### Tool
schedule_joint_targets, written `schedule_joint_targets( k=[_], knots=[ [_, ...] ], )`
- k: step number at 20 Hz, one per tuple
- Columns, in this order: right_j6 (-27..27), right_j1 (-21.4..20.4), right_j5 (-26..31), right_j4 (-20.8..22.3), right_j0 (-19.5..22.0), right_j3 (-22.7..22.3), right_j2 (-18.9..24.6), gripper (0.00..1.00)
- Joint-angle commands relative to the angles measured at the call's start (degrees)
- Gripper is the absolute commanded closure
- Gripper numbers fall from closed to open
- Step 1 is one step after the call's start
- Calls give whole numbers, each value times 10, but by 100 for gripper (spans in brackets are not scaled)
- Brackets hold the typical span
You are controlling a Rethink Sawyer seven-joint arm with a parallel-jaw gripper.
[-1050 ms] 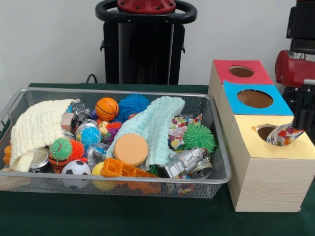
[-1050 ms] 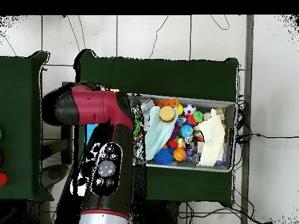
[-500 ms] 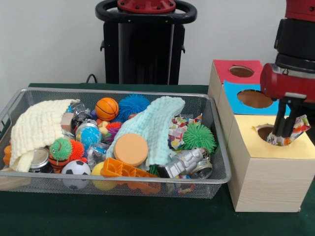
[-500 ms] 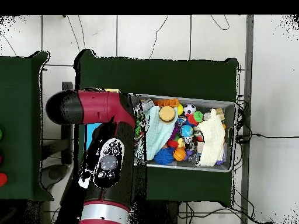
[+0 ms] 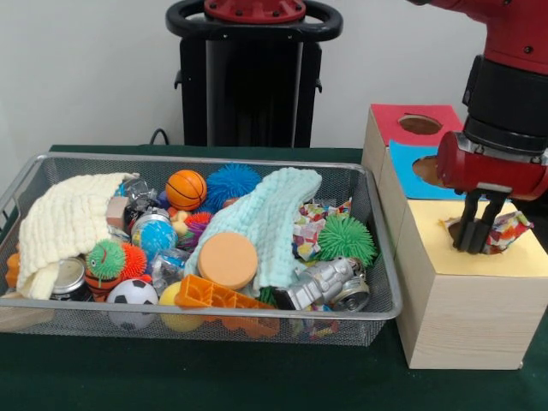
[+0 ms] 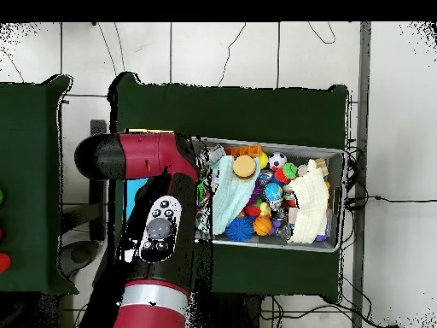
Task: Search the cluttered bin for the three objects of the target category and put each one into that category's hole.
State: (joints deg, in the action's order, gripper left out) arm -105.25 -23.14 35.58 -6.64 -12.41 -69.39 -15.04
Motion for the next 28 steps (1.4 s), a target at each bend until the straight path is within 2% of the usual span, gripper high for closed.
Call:
schedule_joint_targets(
  k=[1, 8, 11, 14, 18, 28],
  knots=[
    [-43, 26, 59, 19, 13, 1, 33, 100],
    [-40, 10, 87, 14, 8, -23, 44, 100],
    [-19, 4, 106, 19, 14, -33, 49, 100],
    [4, -27, 141, 16, 19, -62, 61, 100],
    [16, -29, 121, 13, 30, -81, 85, 100],
    [9, -7, 98, 9, 51, -89, 134, 100]
  ],
)
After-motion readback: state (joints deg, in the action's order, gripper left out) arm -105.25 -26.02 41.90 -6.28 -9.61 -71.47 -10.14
